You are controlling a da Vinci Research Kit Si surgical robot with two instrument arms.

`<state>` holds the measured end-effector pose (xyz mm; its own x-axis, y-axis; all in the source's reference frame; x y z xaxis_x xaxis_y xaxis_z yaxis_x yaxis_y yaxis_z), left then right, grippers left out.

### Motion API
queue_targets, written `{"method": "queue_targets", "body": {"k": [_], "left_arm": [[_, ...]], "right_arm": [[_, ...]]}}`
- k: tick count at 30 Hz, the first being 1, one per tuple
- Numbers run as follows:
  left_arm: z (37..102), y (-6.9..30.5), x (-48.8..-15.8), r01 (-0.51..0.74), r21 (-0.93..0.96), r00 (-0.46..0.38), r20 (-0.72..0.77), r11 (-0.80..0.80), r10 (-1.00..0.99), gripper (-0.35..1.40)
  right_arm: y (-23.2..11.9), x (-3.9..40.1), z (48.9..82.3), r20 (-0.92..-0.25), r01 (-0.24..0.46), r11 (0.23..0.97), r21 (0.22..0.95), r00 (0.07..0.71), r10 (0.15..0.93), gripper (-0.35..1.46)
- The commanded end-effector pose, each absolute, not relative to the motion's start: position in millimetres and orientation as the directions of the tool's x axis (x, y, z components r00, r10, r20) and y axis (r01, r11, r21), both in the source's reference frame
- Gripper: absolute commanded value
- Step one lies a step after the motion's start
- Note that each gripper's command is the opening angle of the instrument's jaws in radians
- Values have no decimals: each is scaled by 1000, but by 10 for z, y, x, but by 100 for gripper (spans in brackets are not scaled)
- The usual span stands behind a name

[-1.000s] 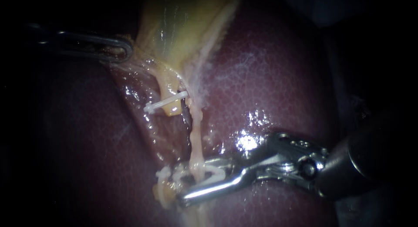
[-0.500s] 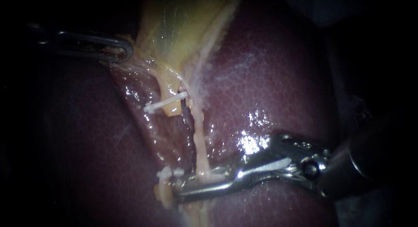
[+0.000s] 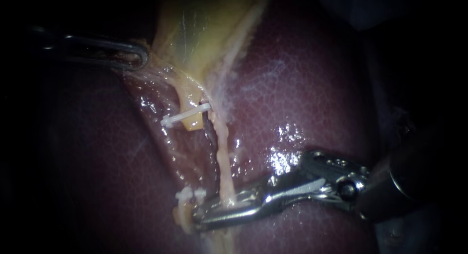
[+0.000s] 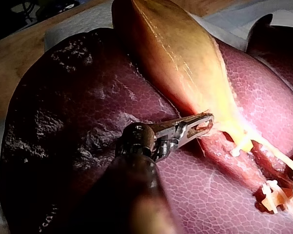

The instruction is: Clipping first clip right tube

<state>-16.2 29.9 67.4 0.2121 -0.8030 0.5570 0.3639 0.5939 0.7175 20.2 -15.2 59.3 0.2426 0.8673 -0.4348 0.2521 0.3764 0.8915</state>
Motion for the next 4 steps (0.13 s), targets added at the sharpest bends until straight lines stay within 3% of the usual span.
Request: {"method": "queue_targets", "body": {"k": [1, 4], "left_arm": [[675, 299, -163, 364, 717, 212, 557, 594, -803, -35], [674, 299, -162, 364, 717, 212, 557, 594, -803, -35]], "right_arm": [[-152, 202, 594, -434, 251, 376, 892, 242, 868, -35], [-151, 202, 595, -434, 251, 376, 892, 242, 868, -35]]}}
